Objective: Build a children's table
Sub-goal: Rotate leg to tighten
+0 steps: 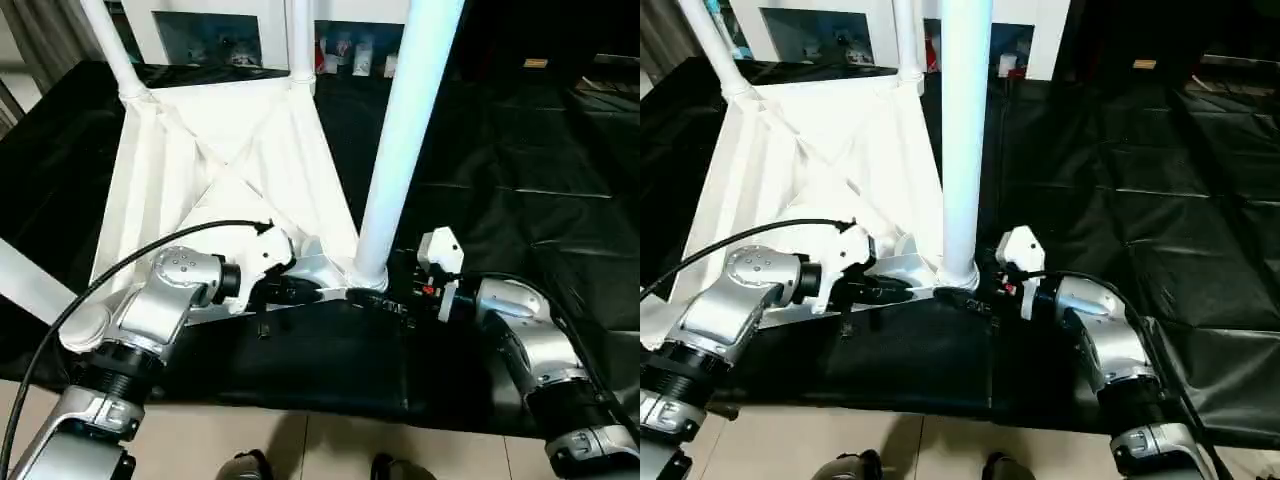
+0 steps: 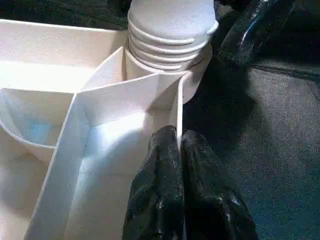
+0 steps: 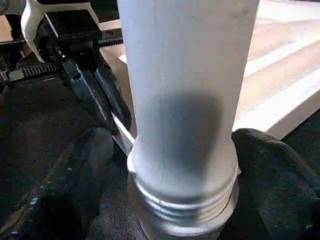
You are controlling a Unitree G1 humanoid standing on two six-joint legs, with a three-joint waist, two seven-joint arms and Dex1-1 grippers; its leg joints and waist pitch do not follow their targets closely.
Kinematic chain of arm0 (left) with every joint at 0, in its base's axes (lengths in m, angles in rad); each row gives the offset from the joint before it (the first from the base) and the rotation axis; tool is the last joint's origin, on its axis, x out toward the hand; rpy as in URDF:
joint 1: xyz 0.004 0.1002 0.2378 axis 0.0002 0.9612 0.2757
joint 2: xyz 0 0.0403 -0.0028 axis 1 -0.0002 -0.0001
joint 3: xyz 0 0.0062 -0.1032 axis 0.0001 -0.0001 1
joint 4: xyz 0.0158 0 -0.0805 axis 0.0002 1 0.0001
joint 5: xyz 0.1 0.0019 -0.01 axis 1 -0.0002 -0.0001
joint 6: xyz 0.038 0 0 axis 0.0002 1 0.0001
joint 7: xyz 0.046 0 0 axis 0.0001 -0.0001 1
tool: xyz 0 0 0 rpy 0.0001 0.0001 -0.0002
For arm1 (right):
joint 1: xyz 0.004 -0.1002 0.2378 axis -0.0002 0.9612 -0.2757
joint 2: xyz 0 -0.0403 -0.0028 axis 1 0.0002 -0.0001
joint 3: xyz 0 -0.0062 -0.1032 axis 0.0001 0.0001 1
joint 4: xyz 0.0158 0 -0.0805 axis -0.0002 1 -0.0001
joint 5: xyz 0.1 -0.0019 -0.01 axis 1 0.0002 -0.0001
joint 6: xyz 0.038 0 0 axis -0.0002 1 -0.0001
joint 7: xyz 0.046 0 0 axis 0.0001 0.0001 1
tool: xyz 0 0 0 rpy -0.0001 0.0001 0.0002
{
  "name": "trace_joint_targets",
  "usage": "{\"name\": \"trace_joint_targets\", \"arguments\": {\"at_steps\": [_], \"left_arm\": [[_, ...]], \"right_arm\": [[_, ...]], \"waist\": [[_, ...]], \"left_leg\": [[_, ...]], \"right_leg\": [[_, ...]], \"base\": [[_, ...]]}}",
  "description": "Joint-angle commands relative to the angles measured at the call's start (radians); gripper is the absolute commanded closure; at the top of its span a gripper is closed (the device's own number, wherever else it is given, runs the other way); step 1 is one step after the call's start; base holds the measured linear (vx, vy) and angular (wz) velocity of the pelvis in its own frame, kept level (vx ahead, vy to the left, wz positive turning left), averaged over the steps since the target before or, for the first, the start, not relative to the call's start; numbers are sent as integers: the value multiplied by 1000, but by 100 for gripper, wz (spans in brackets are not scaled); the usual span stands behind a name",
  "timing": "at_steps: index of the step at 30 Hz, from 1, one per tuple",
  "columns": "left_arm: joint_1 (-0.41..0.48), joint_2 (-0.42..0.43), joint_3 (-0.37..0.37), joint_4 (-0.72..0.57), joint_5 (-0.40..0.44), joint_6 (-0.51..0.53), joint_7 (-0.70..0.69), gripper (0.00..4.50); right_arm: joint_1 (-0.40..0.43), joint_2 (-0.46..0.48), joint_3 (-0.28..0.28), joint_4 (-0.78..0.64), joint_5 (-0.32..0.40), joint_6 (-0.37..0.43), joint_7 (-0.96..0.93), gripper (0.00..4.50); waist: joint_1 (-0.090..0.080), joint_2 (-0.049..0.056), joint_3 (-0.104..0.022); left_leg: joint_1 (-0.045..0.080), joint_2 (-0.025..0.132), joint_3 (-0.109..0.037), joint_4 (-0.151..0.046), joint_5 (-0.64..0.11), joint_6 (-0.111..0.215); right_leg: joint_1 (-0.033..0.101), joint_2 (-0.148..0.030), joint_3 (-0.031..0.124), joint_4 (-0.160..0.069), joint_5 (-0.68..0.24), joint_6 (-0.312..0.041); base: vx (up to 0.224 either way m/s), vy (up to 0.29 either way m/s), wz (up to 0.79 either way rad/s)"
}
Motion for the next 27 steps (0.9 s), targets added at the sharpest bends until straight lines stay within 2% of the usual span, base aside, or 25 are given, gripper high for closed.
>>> {"name": "trace_joint_targets", "arguments": {"at_steps": [1,2,4,6,9,13,17,19,20,21,23,24,25,27], "left_arm": [[40,-8,-59,38,1,17,-43,450],[41,-7,-59,36,0,19,-41,450],[43,-5,-57,32,0,21,-40,450],[46,-1,-56,28,0,24,-39,450],[51,1,-55,23,-2,29,-36,450],[57,2,-55,17,-3,33,-35,450],[57,2,-54,20,-4,32,-33,450],[53,-2,-55,28,-2,33,-28,450],[53,-2,-55,28,-2,33,-28,450],[47,-10,-53,40,4,41,-6,450],[43,-15,-52,49,11,47,12,450],[20,-45,-38,98,33,56,92,450],[20,-45,-38,98,33,56,92,450],[-3,-74,-27,139,51,67,164,450]], "right_arm": [[-11,-3,-10,19,9,-15,12,67],[-15,-1,-10,25,11,-15,13,93],[-20,2,-11,32,12,-15,15,108],[-26,7,-13,39,15,-12,17,121],[-30,10,-15,45,15,-12,16,158],[-33,12,-15,49,17,-16,15,174],[-31,14,-15,45,17,-15,13,180],[-22,20,-13,40,12,-18,6,180],[-22,20,-13,40,12,-18,6,180],[-14,32,-11,40,6,-21,-13,180],[-12,40,-10,45,-2,-25,-32,181],[-8,73,-8,59,-26,-24,-107,181],[-8,73,-8,59,-26,-24,-107,181],[-6,105,-11,73,-52,-25,-193,181]], "waist": [[0,-6,-65],[-2,-15,-66],[0,-10,-65],[0,-14,-66],[1,-12,-66],[-1,-9,-63],[-1,-11,-64],[-1,-11,-65],[-2,-16,-64],[-2,-14,-63],[-2,-17,-61],[-4,-17,-58],[-6,-17,-56],[-8,-17,-50]], "left_leg": [[17,15,2,-46,-137,107],[17,15,2,-46,-133,108],[16,15,2,-45,-130,111],[16,15,3,-43,-116,118],[15,15,2,-42,-115,121],[16,15,2,-43,-135,113],[17,14,1,-43,-136,109],[17,14,1,-41,-125,113],[15,13,1,-41,-119,118],[16,14,2,-41,-123,119],[15,13,2,-42,-132,117],[15,14,1,-45,-161,104],[15,13,1,-47,-176,96],[18,14,-3,-53,-246,54]], "right_leg": [[63,-26,25,-37,5,-297],[64,-26,25,-36,6,-298],[63,-27,25,-35,0,-297],[63,-25,26,-33,15,-297],[63,-27,26,-32,9,-296],[60,-26,26,-36,-28,-292],[61,-26,26,-35,-25,-291],[62,-25,26,-32,-8,-292],[62,-25,26,-31,-5,-292],[60,-26,26,-33,-14,-291],[60,-27,27,-35,-35,-288],[57,-29,28,-42,-90,-275],[54,-29,29,-46,-118,-268],[49,-33,32,-59,-253,-230]], "base": [[0,0,0],[0,0,0],[0,0,0],[0,0,0],[0,0,0],[0,0,0],[0,0,0],[0,0,0],[0,0,0],[0,0,0],[0,0,0],[0,0,0],[0,0,0],[0,0,0]]}}
